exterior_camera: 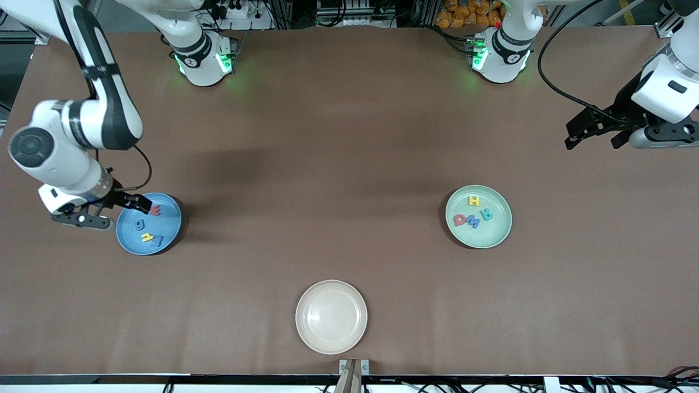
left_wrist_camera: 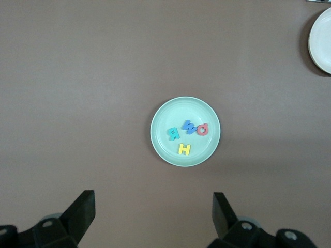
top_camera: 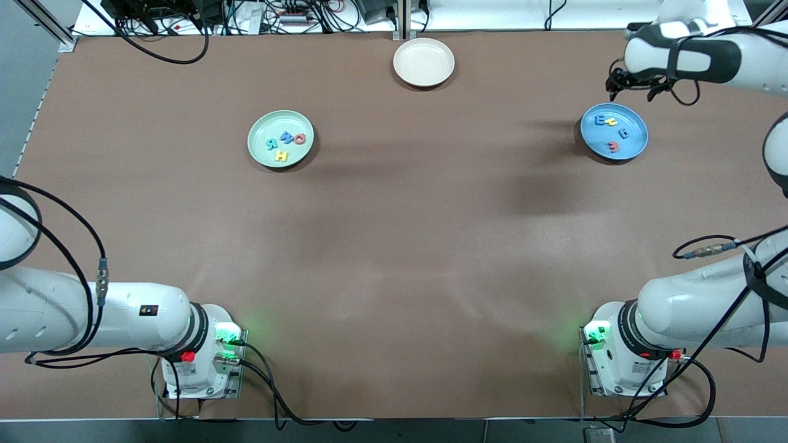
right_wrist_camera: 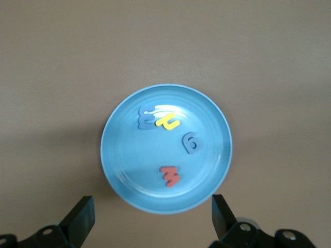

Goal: Sort upper and lower case letters into plates
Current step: 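Drop the E on the blue plate and withdraw the right gripper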

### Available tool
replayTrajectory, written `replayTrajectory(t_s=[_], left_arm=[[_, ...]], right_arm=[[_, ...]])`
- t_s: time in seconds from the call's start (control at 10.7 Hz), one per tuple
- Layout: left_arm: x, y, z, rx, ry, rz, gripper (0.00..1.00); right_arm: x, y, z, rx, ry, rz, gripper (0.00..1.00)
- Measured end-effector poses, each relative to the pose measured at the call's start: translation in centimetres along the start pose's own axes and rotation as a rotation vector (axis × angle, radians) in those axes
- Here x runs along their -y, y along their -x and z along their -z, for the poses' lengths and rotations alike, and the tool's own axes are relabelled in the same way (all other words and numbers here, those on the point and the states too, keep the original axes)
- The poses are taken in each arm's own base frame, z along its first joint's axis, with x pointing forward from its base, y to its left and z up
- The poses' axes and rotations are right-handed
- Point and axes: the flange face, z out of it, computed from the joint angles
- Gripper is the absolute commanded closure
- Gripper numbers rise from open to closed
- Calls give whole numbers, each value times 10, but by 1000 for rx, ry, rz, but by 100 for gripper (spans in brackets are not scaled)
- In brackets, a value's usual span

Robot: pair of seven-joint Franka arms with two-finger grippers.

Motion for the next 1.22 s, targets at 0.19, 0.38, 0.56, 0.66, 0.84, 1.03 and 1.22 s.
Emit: replayTrajectory(t_s=[0.19, 0.38, 0.56, 0.66, 0.84, 1.03, 1.22], left_arm=[[-4, -1, 2, -6, 2, -8, 0], [-5, -13, 9, 3, 4, -8, 0], [-6, -35, 9, 41, 6, -8, 0], [-5, -41, 5, 51, 6, -5, 0], [-3, -45, 0, 67, -2, -3, 0], [1, -44, -3, 79, -36, -4, 0], [2, -44, -6, 88, -40, -4, 0]], right_arm=[[-7, -7, 64, -10, 12, 49, 0], [-3, -22, 141, -51, -33, 42, 0], [-4, -24, 196, -50, -86, 38, 0], [-4, -21, 224, -41, -91, 46, 0], [1, -9, 278, -29, -95, 64, 0], [1, -1, 301, -16, -99, 69, 0], [1, 2, 307, -23, -122, 68, 0]])
